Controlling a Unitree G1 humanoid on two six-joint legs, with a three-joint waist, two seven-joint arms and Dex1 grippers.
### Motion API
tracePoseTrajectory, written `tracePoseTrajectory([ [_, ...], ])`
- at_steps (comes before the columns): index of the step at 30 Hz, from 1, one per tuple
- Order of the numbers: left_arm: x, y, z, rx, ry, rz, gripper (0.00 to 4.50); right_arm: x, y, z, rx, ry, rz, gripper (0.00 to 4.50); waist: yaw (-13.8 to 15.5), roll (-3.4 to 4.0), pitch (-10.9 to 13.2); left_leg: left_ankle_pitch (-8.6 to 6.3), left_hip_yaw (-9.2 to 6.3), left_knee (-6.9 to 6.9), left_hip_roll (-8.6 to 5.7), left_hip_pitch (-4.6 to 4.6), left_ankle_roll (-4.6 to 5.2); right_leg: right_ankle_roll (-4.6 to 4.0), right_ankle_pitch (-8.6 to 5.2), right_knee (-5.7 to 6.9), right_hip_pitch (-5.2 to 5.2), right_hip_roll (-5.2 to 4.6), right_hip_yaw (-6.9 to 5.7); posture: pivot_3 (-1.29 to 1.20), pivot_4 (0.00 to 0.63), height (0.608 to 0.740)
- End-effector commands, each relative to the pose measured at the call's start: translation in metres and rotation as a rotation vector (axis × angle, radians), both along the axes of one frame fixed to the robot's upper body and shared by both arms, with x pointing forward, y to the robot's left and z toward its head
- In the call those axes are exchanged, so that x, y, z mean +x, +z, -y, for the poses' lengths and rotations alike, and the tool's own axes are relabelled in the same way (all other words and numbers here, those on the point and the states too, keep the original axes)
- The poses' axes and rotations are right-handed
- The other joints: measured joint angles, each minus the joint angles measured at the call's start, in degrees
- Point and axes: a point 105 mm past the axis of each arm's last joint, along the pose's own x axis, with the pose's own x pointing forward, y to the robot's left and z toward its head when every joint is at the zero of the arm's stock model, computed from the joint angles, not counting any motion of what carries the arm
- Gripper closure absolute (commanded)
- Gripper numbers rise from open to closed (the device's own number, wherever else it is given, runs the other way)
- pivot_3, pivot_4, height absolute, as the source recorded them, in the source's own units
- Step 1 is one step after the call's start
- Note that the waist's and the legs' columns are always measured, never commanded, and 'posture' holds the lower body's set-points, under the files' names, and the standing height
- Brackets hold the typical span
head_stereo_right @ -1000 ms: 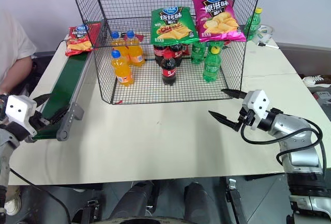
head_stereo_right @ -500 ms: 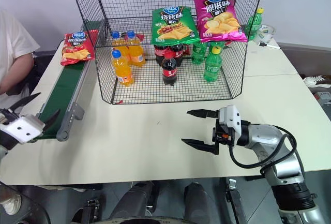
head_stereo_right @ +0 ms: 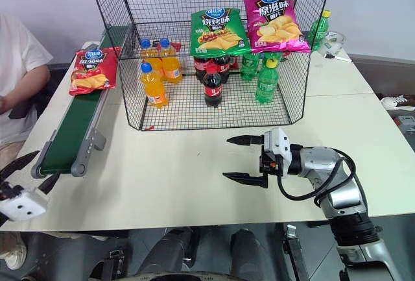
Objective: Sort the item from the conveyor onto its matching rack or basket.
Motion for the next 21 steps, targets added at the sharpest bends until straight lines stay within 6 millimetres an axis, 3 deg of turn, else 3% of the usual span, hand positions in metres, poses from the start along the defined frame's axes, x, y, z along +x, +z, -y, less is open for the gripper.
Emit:
tracePoseTrajectory([
  [1, -0.014, -0.005, -0.019, 0.059, 0.079, 0.021, 0.79, 0.004, 0.009, -0.004, 0.007, 0.015, 0.053, 0.00, -0.1, 0.00, 0.0, 0.00, 0.00, 0.00, 0.00, 0.00, 0.00, -0.03, -0.02, 0.02, 0.00, 0.01, 0.00, 0.00, 0.150, 0.740],
  [9, -0.013, -0.016, -0.027, 0.092, 0.099, 0.019, 0.79, 0.006, 0.011, -0.003, 0.001, 0.001, 0.067, 0.00, 0.2, -0.04, 0.0, 0.00, -0.02, 0.00, 0.00, 0.01, 0.00, 0.11, 0.06, 0.08, -0.02, 0.01, -0.05, 0.00, 0.150, 0.740],
  [21, -0.005, -0.024, -0.022, 0.095, 0.068, 0.017, 0.79, 0.008, 0.010, 0.001, -0.005, -0.025, 0.079, 0.00, -0.2, -0.06, 0.0, 0.00, -0.01, 0.01, 0.01, 0.02, -0.01, 0.16, 0.09, 0.14, -0.05, 0.04, -0.09, 0.00, 0.150, 0.740],
])
